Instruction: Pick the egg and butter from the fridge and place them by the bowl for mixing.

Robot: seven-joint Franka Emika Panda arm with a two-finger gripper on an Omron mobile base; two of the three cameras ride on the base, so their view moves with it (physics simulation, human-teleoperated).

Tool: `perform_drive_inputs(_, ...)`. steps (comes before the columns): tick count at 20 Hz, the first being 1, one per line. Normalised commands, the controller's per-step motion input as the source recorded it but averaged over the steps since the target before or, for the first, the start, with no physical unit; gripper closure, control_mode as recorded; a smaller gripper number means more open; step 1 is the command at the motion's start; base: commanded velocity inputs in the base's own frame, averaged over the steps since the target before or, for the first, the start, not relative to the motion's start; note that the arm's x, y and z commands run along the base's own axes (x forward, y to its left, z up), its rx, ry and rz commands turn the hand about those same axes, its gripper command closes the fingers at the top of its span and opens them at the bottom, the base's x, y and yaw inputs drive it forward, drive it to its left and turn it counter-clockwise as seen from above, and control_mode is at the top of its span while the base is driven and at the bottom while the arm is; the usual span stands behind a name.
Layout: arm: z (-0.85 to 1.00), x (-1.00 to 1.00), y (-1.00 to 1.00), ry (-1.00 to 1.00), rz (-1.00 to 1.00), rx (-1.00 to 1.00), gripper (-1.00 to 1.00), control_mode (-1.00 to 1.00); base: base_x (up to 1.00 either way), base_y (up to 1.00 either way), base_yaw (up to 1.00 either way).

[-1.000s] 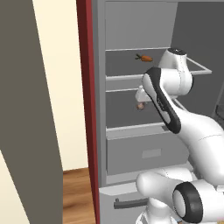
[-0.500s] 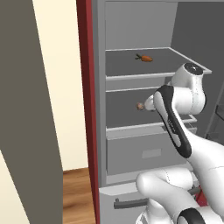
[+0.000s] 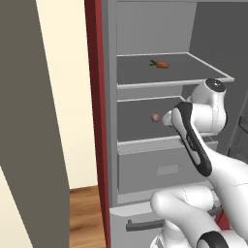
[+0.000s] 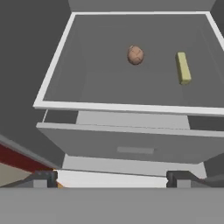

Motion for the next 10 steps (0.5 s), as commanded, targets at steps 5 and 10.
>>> perform_drive_inputs(5,-0.12,0.45,-0.01,0.00,-0.06,0.00,-1.00,-1.00,0.00,0.00,0.00)
perform_drive_inputs(10,-0.11,0.49,0.00,-0.01,-0.05,0.00,-1.00,-1.00,0.00,0.00,0.00)
